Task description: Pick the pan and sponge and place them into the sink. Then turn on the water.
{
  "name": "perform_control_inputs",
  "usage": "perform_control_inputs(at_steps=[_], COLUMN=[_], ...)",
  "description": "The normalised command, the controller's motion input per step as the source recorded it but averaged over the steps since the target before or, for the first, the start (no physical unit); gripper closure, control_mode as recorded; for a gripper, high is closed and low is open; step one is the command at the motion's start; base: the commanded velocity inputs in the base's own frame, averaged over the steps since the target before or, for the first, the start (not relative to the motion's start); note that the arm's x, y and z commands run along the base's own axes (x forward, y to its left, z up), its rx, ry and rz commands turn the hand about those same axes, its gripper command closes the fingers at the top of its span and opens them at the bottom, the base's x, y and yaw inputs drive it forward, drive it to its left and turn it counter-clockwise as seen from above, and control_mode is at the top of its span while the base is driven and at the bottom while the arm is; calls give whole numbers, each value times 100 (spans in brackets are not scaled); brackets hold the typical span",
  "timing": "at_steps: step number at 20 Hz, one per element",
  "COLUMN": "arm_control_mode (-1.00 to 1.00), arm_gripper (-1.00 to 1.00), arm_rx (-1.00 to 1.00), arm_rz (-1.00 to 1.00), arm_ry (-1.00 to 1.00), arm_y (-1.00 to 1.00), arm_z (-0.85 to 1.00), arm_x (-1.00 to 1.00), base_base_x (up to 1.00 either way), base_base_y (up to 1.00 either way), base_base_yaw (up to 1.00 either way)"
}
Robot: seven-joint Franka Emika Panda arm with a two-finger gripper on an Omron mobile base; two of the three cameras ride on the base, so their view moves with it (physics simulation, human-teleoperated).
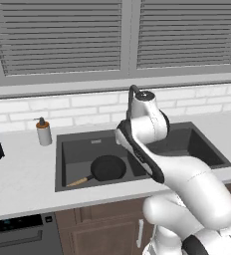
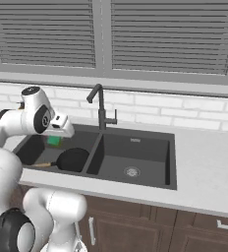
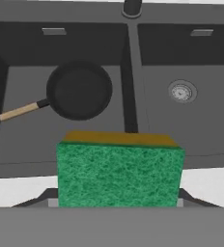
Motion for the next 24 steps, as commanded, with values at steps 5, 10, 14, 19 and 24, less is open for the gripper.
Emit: perform_control_inputs(at_steps=[5, 10, 14, 19, 24], arm_control_mode=[-100, -100, -100, -100, -100], arm_gripper=[100, 100, 100, 100, 100], arm_rx=[0, 0, 0, -5, -5], arm_rz=[9, 10, 7, 3, 0], arm_ry=[1, 28, 24, 15, 0], arm_y=[66, 24, 8, 38, 34], arm_z=[-20, -34, -52, -63, -62], arm_x=[85, 100, 90, 51, 24], base_base_x=[0, 0, 0, 0, 0], base_base_y=[0, 0, 0, 0, 0], base_base_yaw=[0, 0, 0, 0, 0])
